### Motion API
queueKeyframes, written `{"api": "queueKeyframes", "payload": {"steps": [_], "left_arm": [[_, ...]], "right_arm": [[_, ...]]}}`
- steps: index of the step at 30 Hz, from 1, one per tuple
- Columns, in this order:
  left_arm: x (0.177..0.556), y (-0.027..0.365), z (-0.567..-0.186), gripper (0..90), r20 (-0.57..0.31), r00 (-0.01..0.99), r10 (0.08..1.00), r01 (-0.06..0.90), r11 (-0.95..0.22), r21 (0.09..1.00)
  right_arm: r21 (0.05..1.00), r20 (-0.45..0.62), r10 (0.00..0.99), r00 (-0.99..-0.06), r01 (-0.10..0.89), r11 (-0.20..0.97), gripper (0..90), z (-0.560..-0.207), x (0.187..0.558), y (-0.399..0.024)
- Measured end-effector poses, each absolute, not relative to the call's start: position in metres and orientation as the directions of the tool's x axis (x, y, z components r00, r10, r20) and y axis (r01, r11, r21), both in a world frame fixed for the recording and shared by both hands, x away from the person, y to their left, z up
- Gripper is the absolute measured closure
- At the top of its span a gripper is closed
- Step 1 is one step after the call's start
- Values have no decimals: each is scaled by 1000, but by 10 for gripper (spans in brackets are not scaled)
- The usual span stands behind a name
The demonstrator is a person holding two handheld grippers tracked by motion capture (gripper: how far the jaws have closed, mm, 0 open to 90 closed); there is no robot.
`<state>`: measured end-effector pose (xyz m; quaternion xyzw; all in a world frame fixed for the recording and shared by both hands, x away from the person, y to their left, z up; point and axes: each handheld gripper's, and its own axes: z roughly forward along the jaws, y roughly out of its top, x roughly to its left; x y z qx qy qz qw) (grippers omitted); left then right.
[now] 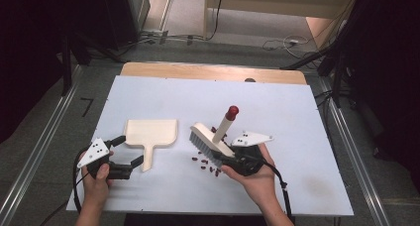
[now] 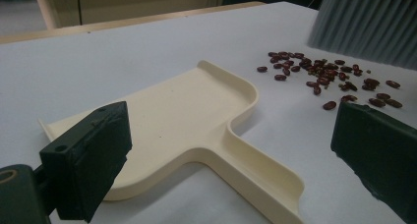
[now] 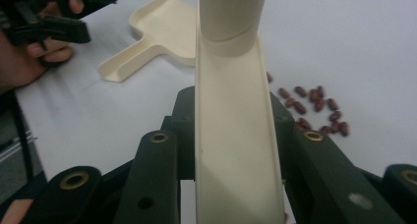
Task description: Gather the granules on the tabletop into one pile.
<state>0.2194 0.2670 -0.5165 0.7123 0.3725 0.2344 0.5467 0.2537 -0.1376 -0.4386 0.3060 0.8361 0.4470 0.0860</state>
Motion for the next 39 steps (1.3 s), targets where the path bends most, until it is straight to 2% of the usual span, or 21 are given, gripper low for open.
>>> {"api": "queueKeyframes", "payload": {"steps": [11, 17, 39], "left_arm": [[220, 267, -517, 19, -70, 615, 786, 276, -131, 952], [220, 266, -517, 19, -67, 618, 783, 276, -137, 951], [220, 265, -517, 19, -59, 622, 781, 272, -144, 951]], "right_arm": [[762, 209, 518, -830, 470, 446, 657, -464, 253, -117], [742, 211, 547, -810, 497, 450, 657, -476, 263, -123], [739, 174, 633, -754, 525, 423, 657, -477, 292, -152]]}}
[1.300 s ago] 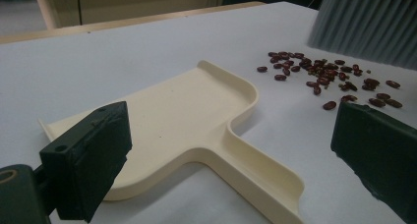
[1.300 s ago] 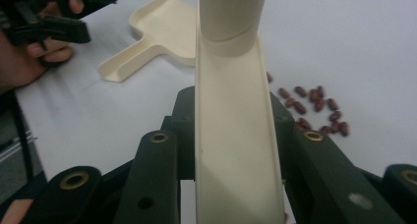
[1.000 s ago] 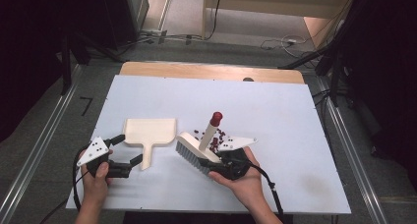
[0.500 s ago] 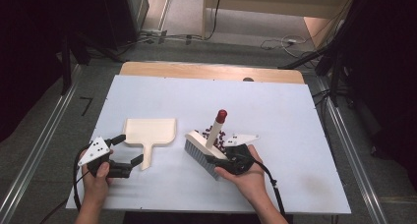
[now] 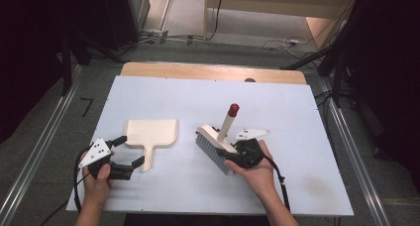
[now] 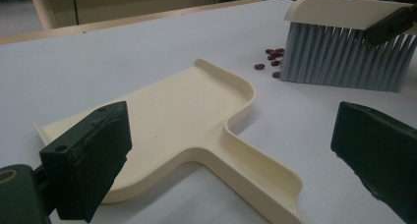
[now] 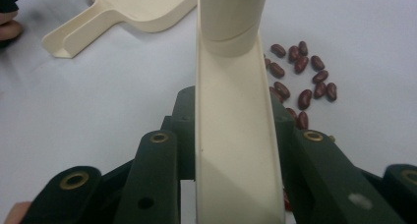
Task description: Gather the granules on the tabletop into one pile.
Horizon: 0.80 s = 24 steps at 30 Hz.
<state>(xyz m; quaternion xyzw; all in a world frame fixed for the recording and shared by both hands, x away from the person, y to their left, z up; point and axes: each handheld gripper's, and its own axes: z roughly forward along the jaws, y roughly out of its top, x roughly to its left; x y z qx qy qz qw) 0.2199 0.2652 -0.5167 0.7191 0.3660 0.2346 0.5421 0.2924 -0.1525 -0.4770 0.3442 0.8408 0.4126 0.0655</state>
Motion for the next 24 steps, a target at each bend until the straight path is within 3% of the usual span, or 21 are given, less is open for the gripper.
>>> {"api": "queueKeyframes", "payload": {"steps": [15, 24], "left_arm": [[220, 265, -517, 19, -57, 621, 782, 271, -146, 951], [220, 264, -517, 19, -51, 621, 782, 271, -153, 951]], "right_arm": [[757, 157, 653, -741, 515, 402, 657, -469, 293, -161], [785, 150, 628, -763, 478, 394, 657, -455, 283, -139]]}}
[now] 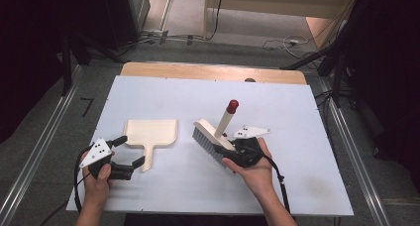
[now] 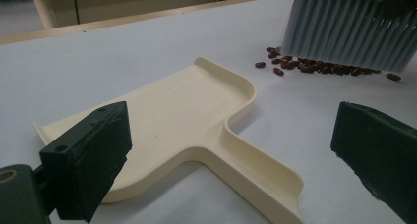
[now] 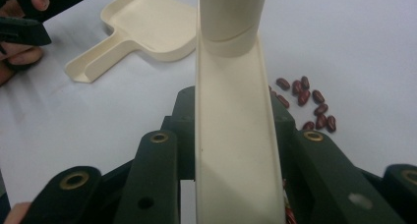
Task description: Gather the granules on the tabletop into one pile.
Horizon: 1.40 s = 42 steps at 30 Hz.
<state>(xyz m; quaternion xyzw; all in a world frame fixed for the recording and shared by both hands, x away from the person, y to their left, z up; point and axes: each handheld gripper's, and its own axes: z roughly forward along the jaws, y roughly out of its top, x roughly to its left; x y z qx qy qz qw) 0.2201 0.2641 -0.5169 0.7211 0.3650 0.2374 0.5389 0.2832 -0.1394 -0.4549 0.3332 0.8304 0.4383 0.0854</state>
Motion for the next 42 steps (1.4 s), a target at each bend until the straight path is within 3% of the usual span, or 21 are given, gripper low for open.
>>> {"api": "queueKeyframes", "payload": {"steps": [11, 29, 37, 42], "left_arm": [[221, 265, -517, 19, -57, 621, 782, 274, -149, 950], [221, 264, -517, 18, -59, 616, 785, 279, -148, 949], [222, 265, -517, 19, -63, 618, 784, 281, -146, 949], [222, 265, -517, 18, -68, 619, 782, 283, -142, 949]], "right_arm": [[755, 221, 682, -697, 565, 333, 657, -478, 303, -105], [726, 254, 785, -565, 648, 231, 657, -481, 313, -151], [741, 234, 767, -597, 620, 257, 656, -468, 312, -158], [771, 159, 675, -720, 518, 371, 657, -448, 307, -172]]}}
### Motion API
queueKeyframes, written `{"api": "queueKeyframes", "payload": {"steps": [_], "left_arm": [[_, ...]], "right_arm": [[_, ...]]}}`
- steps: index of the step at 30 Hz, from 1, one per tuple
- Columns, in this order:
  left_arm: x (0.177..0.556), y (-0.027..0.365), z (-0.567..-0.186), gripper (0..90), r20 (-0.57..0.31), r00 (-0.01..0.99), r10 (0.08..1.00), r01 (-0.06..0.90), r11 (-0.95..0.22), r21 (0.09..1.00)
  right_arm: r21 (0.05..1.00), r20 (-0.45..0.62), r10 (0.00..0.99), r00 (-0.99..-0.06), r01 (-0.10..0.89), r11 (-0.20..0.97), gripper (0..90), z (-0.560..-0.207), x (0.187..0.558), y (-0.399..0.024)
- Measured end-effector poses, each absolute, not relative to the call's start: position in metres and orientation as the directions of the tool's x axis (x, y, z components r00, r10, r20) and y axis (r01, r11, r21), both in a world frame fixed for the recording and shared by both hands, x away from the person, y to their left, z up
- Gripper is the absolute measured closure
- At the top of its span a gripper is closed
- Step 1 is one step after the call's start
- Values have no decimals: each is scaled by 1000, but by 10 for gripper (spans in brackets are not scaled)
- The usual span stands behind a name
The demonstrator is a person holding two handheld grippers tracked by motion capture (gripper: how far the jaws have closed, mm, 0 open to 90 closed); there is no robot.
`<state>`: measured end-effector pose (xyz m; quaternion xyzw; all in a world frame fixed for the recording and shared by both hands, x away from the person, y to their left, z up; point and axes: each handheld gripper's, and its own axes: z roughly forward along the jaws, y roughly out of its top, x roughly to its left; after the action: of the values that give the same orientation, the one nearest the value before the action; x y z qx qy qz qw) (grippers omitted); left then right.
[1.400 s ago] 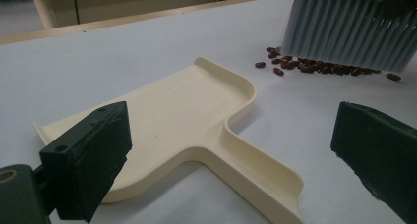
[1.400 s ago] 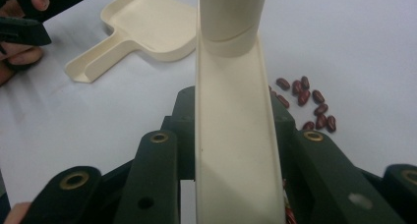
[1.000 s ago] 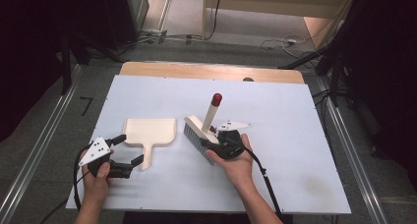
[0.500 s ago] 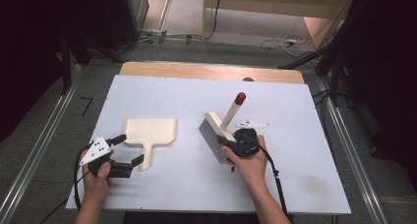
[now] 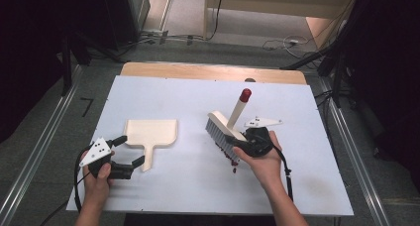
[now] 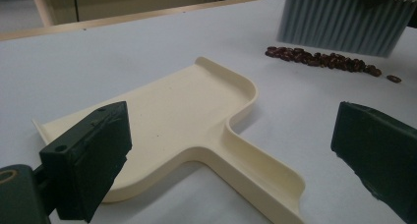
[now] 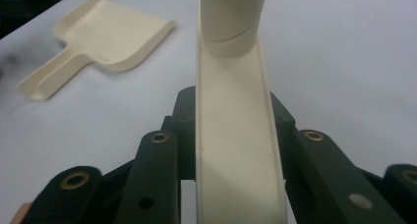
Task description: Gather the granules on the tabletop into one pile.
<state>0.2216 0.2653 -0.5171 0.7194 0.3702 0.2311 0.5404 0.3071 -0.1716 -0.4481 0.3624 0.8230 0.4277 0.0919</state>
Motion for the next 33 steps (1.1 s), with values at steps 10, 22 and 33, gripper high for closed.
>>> {"api": "queueKeyframes", "payload": {"steps": [10, 22, 33], "left_arm": [[222, 264, -517, 19, -66, 619, 783, 288, -147, 946], [222, 264, -518, 18, -72, 621, 780, 293, -146, 945], [222, 264, -518, 18, -76, 623, 779, 296, -145, 944]], "right_arm": [[759, 85, 400, -913, 319, 568, 656, -448, 283, -203], [741, 133, 264, -955, 273, 613, 656, -474, 295, -198], [761, 167, 301, -939, 317, 566, 657, -485, 324, -200]]}}
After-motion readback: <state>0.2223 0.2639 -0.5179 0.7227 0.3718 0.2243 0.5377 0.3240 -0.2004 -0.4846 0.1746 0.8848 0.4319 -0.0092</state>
